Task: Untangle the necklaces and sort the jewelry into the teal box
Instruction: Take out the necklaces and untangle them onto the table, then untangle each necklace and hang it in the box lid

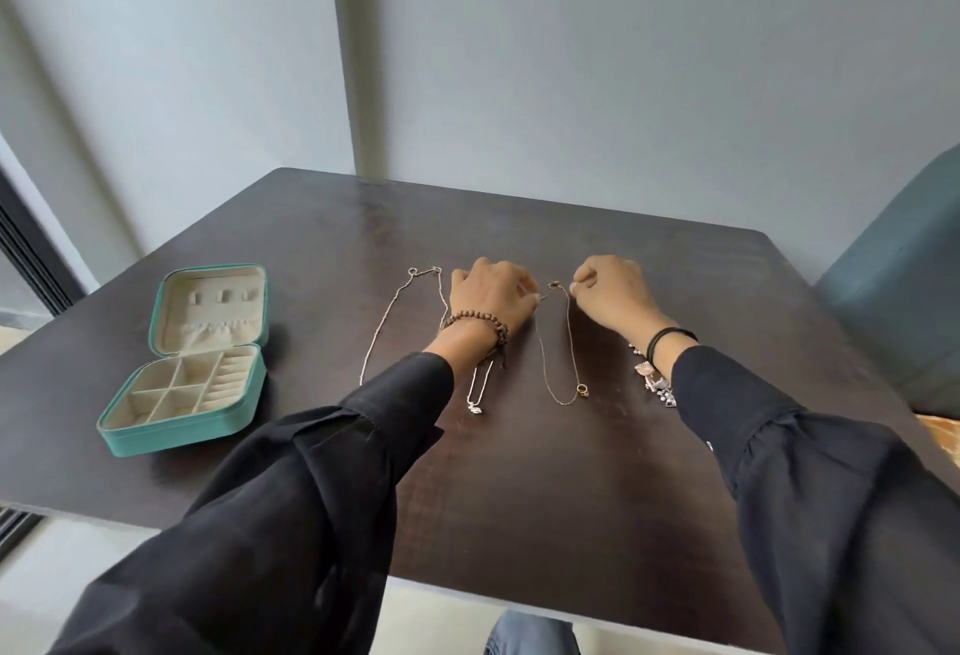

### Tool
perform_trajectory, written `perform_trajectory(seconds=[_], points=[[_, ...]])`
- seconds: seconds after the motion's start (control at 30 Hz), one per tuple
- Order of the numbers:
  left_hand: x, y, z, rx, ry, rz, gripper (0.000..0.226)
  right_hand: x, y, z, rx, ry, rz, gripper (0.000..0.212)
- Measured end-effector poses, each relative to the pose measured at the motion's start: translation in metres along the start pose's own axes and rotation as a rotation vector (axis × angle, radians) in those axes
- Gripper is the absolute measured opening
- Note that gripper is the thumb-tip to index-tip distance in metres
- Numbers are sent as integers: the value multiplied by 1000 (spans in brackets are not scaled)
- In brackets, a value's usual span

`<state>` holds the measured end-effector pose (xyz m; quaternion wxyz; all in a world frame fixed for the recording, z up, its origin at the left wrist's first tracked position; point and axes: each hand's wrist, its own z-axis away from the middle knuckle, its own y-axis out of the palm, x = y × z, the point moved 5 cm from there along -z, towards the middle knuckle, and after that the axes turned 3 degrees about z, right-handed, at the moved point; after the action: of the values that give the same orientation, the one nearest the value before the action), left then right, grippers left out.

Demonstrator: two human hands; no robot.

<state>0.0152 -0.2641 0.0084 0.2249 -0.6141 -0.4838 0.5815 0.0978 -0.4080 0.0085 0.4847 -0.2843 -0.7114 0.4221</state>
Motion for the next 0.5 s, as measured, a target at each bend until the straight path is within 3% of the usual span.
perform_trajectory(seconds=[0.23,0.5], points=[[2,12,-2,-17,-19,-31,23,6,8,-11,72,-93,125,21],[11,8,-2,-36,-166,-1,18,17,2,-3,39,-32,226,15]])
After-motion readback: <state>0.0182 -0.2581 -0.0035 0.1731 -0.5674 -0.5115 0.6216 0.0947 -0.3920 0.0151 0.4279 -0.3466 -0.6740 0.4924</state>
